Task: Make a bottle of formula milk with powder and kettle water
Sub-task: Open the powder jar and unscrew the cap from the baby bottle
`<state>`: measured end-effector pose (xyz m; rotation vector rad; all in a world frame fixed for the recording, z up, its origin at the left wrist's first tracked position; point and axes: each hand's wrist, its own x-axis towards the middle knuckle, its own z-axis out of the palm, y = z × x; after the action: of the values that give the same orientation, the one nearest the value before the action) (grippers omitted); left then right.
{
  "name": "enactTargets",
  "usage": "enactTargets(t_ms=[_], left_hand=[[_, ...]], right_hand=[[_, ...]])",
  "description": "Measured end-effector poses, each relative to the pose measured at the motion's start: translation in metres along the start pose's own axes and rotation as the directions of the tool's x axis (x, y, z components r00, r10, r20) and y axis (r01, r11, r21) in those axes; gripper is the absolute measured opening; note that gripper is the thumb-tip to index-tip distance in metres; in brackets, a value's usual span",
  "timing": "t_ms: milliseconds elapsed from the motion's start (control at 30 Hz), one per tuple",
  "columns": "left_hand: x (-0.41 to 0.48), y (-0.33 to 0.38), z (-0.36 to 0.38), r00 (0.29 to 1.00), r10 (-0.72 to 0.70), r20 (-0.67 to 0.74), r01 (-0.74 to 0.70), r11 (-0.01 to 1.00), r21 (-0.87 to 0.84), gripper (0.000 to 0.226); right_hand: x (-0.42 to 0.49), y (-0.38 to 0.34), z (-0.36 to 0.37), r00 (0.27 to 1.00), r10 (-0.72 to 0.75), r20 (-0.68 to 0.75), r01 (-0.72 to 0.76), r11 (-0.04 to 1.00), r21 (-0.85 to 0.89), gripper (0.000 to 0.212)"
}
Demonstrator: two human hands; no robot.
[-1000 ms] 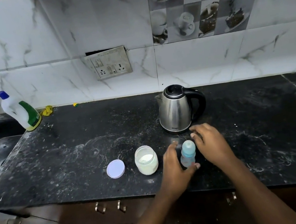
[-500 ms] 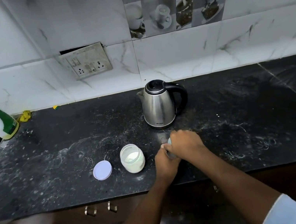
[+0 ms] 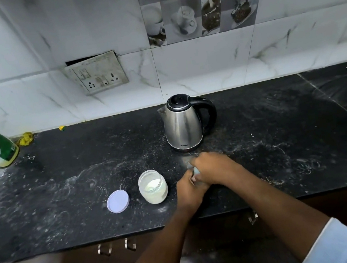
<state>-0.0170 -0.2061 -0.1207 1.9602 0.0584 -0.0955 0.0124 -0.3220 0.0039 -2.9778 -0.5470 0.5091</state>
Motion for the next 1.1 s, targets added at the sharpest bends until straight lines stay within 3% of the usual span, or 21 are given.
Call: enactTargets(t_ms=[67, 133, 233, 300, 367, 467, 600, 800, 1100], left_hand=[[0.001, -0.003, 0.001, 1.000, -0.001, -0.003, 0.001, 1.000, 0.007, 0.036], [0.003, -0.006, 0.003, 1.000, 0.005, -0.012, -0.005, 1.000, 0.009, 0.042], [0.004, -0.010, 0.005, 1.000, 0.025, -0.013, -0.025, 1.000, 0.011, 0.058], [0.004, -0.009, 0.005, 1.000, 0.026, -0.012, -0.026, 0.999, 0.018, 0.060], [0.005, -0.008, 0.005, 1.000, 0.024, -0.014, -0.023, 0.999, 0.024, 0.062], [0.005, -0.009, 0.006, 1.000, 0.016, -0.020, -0.015, 0.999, 0.051, 0.061], [0.006, -0.010, 0.007, 0.999, 0.027, -0.020, -0.026, 0.997, 0.072, 0.062], [0.007, -0.013, 0.008, 0.999, 0.047, -0.018, -0.045, 0.996, 0.083, 0.062], [0.007, -0.013, 0.008, 0.999, 0.043, -0.011, -0.043, 0.997, 0.064, 0.061]], right_hand=[[0.000, 0.003, 0.001, 0.997, 0.002, -0.080, 0.003, 0.998, 0.067, 0.033], [-0.001, 0.019, -0.002, 0.987, 0.028, -0.157, 0.014, 0.966, 0.258, 0.038], [-0.008, 0.051, -0.003, 0.937, 0.114, -0.331, 0.113, 0.797, 0.593, 0.050], [-0.011, 0.073, 0.006, 0.872, 0.264, -0.413, 0.133, 0.684, 0.717, 0.031], [-0.010, 0.089, 0.021, 0.813, 0.416, -0.407, 0.088, 0.604, 0.792, 0.014], [-0.009, 0.104, 0.054, 0.771, 0.511, -0.380, 0.006, 0.591, 0.807, 0.024], [0.000, 0.116, 0.096, 0.735, 0.540, -0.410, -0.053, 0.649, 0.759, 0.029], [0.009, 0.120, 0.114, 0.761, 0.478, -0.438, -0.096, 0.751, 0.653, 0.029], [0.002, 0.117, 0.114, 0.795, 0.475, -0.378, -0.127, 0.739, 0.661, 0.030]])
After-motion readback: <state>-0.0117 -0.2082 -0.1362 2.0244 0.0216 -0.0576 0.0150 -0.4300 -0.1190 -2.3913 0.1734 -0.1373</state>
